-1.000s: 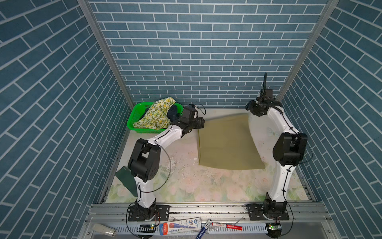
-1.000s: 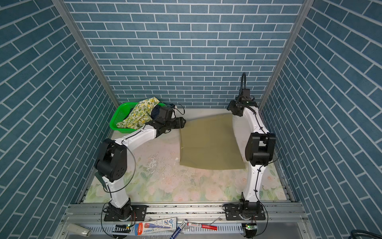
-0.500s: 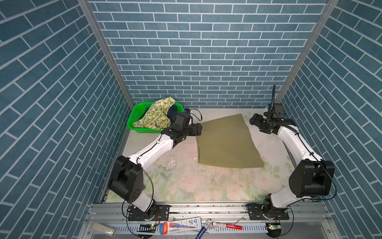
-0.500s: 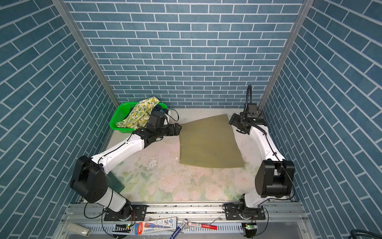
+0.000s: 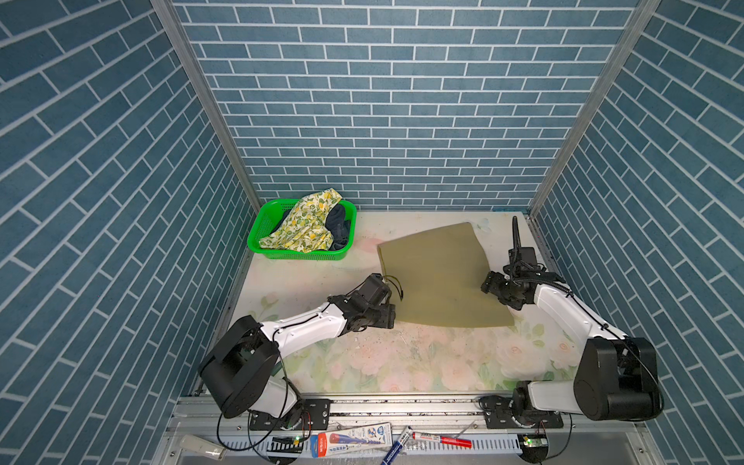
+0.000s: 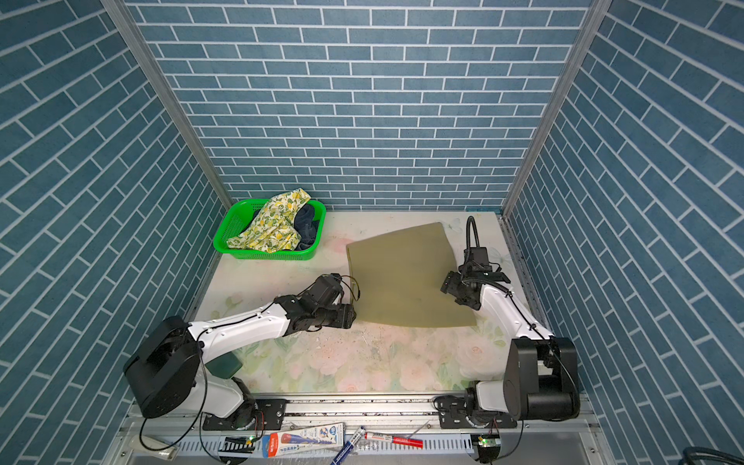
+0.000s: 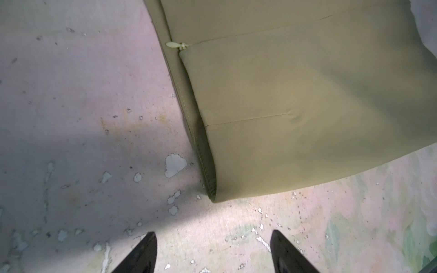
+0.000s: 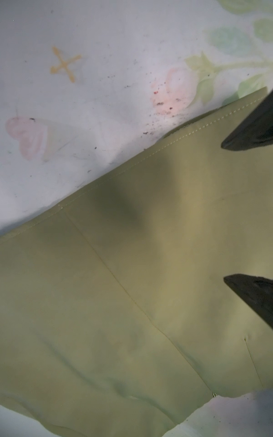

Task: Fold and stack skirts
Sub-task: Rotate the skirt at the center of the table.

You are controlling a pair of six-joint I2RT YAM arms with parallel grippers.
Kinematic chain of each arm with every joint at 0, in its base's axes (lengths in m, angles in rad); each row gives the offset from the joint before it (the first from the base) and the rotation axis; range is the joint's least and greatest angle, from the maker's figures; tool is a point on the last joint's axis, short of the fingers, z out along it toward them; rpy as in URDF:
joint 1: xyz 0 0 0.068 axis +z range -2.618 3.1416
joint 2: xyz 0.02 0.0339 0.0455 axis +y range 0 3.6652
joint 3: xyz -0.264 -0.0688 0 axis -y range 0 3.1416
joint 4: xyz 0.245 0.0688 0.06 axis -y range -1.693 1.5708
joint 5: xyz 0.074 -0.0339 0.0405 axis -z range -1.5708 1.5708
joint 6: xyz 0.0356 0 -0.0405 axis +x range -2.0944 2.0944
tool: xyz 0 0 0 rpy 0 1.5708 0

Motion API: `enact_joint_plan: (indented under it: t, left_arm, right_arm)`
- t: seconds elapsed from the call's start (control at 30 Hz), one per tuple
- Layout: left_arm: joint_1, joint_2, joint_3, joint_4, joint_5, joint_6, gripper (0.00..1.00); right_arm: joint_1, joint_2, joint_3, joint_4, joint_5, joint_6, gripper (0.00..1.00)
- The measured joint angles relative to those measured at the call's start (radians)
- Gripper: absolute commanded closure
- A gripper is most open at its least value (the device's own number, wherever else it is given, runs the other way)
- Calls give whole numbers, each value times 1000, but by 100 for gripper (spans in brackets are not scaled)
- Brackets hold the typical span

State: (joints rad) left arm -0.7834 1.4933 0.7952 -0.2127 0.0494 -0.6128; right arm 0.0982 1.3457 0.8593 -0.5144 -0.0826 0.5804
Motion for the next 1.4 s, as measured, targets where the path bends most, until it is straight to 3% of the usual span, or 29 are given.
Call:
enact_joint_plan:
  t: [0.13, 0.2, 0.33, 0.4, 0.6, 1.1, 1.4]
  left_arm:
    - [-10, 89, 30, 39, 4, -20, 33]
    - [-16, 130, 51, 55, 9, -26, 42]
    - [-22, 203, 88, 79, 22, -31, 87]
    - [-21, 216, 91, 75, 18, -27, 100]
    - [-2, 163, 84, 46, -5, -24, 100]
    - [49, -22, -100, 13, 7, -30, 100]
    - [-31, -48, -158, 9, 9, -71, 100]
  right_arm:
    - [0, -16, -31, 6, 0, 0, 19]
    - [0, -16, -34, 7, 0, 0, 18]
    - [0, -16, -34, 11, 0, 0, 18]
    - [0, -17, -34, 13, 0, 0, 18]
    - [0, -17, -34, 14, 2, 0, 18]
    - [8, -6, -34, 15, 8, -1, 18]
    - [10, 216, 52, 70, -22, -1, 18]
